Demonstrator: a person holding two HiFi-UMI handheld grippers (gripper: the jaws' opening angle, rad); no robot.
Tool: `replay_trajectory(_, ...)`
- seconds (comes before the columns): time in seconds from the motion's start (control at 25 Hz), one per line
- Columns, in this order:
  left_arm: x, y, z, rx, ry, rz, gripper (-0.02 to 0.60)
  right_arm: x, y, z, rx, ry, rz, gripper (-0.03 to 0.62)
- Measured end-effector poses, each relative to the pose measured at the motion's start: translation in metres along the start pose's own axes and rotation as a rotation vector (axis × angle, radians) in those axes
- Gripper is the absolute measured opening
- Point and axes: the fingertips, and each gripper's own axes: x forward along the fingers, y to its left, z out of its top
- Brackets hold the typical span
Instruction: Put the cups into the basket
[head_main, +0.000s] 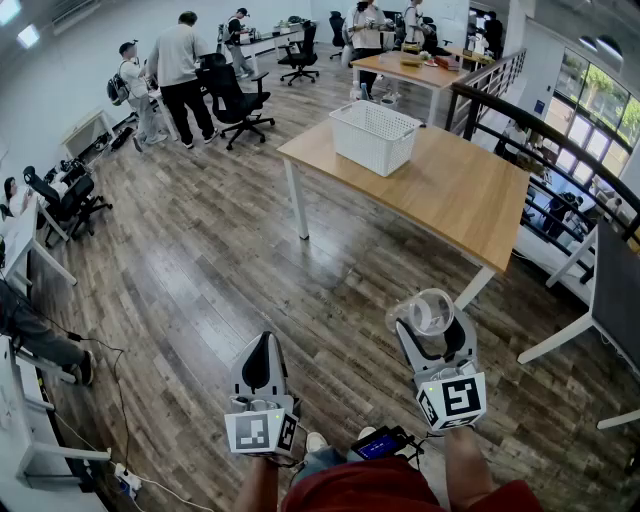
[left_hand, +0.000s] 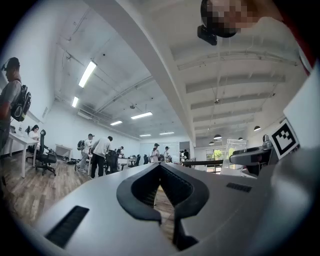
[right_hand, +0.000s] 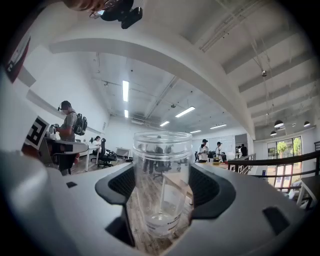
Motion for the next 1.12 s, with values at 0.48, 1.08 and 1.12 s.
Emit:
replay_trajectory(0.48, 0.013, -0.020, 0.002, 0.015, -0.027, 0.010, 0.000, 0.004, -0.021, -0.006, 0.013, -0.015, 0.016, 0.328)
replay_trajectory(1.08, 0.043, -0.067, -0.006, 0.007, -0.011, 0.017, 0.000, -0.002, -0.069, -0.016, 0.042, -0.029, 0.035, 0.328)
replay_trajectory(1.12, 0.045, -0.069, -0.006, 0.007, -0.012, 0.016, 0.000, -0.002, -0.071, -0.017, 0.044, -0.028, 0.034, 0.328)
